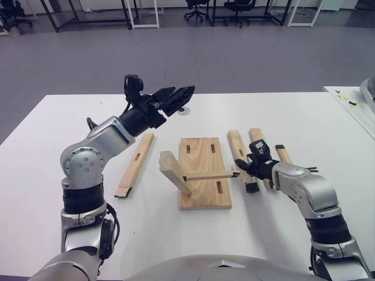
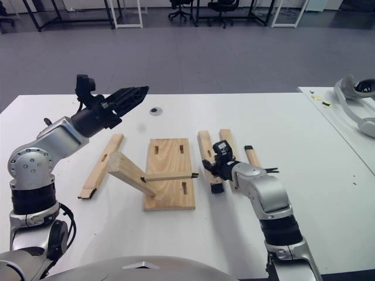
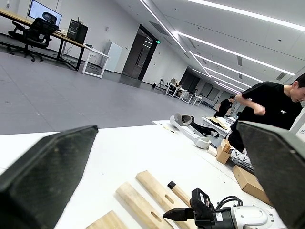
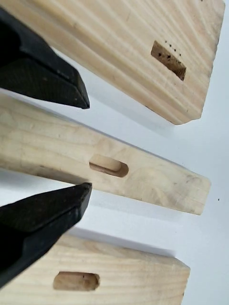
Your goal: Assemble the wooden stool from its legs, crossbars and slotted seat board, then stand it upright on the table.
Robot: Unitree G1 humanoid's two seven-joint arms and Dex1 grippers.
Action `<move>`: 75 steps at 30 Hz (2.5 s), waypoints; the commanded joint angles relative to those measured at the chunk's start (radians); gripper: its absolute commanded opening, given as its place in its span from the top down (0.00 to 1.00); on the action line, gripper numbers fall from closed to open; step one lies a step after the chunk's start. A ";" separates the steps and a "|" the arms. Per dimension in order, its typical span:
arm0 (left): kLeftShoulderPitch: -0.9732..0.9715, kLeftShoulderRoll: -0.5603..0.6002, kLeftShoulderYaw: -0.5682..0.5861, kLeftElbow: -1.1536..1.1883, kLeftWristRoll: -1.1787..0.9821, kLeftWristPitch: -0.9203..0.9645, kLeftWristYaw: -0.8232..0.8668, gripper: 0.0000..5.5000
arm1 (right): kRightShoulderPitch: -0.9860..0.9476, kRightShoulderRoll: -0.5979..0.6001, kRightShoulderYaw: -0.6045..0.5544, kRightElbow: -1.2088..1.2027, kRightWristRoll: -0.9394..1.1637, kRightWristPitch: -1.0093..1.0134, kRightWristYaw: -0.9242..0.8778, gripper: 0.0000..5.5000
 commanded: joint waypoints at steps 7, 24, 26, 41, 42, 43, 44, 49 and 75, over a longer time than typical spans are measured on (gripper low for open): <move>0.023 -0.017 -0.008 -0.025 0.008 -0.003 0.014 0.02 | 0.058 0.029 0.000 -0.028 -0.024 0.065 -0.027 0.26; -0.051 0.049 0.008 0.106 0.178 -0.002 0.037 0.02 | -0.097 0.054 -0.159 0.092 -0.071 -0.255 -0.045 0.62; -0.082 0.060 0.009 0.128 0.191 -0.003 0.020 0.02 | -0.164 0.026 -0.173 0.109 -0.104 -0.326 -0.051 0.62; -0.681 -0.127 0.115 0.419 -0.018 0.080 0.216 0.02 | -0.488 0.120 -0.091 0.073 -0.171 -0.718 -0.002 0.62; -0.677 -0.129 0.110 0.418 -0.022 0.094 0.216 0.02 | -0.493 0.127 -0.095 0.070 -0.167 -0.725 -0.003 0.62; -0.674 -0.129 0.105 0.419 -0.020 0.106 0.214 0.02 | -0.498 0.134 -0.100 0.066 -0.160 -0.731 -0.004 0.62; -0.670 -0.128 0.101 0.421 -0.015 0.113 0.211 0.02 | -0.502 0.142 -0.105 0.061 -0.152 -0.738 -0.004 0.62; -0.661 -0.130 0.092 0.440 0.008 0.125 0.200 0.02 | -0.509 0.176 -0.103 0.017 -0.098 -0.734 0.020 0.62; -0.630 -0.168 0.026 0.353 0.105 0.075 0.073 0.52 | -0.505 0.198 -0.059 -0.008 -0.051 -0.693 0.078 0.62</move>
